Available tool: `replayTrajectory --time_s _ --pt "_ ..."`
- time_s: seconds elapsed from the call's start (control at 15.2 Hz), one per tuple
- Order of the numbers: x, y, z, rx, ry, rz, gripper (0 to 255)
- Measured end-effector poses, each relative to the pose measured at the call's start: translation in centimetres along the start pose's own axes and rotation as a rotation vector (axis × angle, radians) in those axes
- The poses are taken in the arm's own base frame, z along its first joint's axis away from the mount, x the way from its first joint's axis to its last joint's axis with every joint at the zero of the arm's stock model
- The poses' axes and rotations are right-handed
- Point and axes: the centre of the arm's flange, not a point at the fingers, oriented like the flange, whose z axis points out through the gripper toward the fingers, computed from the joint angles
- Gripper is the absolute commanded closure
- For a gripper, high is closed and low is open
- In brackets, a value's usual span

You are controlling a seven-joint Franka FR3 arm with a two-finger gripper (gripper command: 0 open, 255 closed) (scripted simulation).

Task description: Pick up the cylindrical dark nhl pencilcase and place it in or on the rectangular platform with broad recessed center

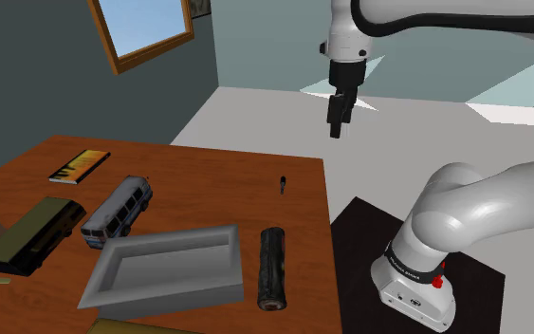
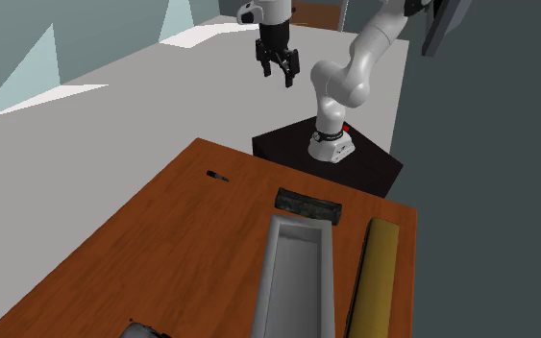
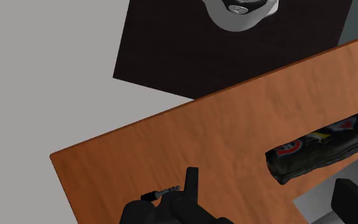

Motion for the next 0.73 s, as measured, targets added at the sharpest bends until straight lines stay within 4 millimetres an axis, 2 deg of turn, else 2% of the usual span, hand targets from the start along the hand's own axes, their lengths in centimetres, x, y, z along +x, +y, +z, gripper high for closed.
replayTrajectory --time_s 0.07,0.2,0.53,0.73 --pt "0.0 0.0 0.0 0.000 0.000 0.000 0" --pt "-0.2 -1.2 1.3 0.002 0.001 0.041 0" --pt "-0.5 -5.1 6.0 0.010 0.003 0.211 0" --pt "0.0 -7.3 9.0 0.016 0.004 0.320 0"
